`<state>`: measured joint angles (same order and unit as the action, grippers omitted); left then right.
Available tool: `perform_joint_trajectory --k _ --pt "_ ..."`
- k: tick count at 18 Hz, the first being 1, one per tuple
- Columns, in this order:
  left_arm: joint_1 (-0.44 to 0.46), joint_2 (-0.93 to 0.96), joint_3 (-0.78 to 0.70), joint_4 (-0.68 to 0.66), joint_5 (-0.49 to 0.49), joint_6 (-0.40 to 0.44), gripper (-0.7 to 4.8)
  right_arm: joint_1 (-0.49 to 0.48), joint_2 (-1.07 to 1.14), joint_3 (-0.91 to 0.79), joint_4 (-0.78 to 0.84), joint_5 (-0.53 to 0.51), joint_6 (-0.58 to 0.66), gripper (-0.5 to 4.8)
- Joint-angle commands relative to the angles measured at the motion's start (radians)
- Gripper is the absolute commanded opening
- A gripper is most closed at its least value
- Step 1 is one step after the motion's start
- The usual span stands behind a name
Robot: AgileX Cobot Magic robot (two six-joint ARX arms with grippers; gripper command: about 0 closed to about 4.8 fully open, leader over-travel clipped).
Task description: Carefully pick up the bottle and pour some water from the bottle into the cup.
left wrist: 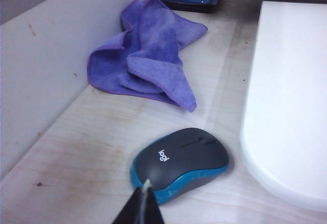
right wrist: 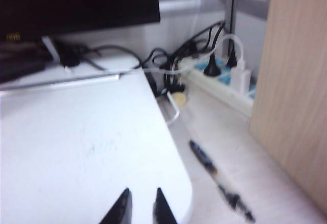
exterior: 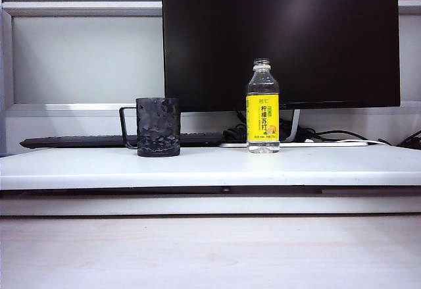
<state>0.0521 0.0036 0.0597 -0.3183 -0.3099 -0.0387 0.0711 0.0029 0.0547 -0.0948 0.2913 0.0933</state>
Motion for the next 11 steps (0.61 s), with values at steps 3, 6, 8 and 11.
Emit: perform_joint_trajectory --k 3,6,8,11 --pt "-0.001 0.000 -0.005 0.012 0.004 0.002 -0.04 0.001 0.000 -0.047 -0.005 -0.065 0.004 0.63" --pt "-0.001 0.000 -0.014 0.047 0.004 0.002 -0.04 0.001 0.000 -0.047 -0.013 -0.117 0.004 0.63" --pt "-0.001 0.000 -0.044 0.159 0.039 0.002 -0.04 0.001 0.000 -0.047 -0.015 -0.141 0.004 0.63" --pt "-0.001 0.000 -0.050 0.202 0.140 0.002 -0.04 0.002 0.000 -0.047 0.021 -0.137 0.004 0.63"
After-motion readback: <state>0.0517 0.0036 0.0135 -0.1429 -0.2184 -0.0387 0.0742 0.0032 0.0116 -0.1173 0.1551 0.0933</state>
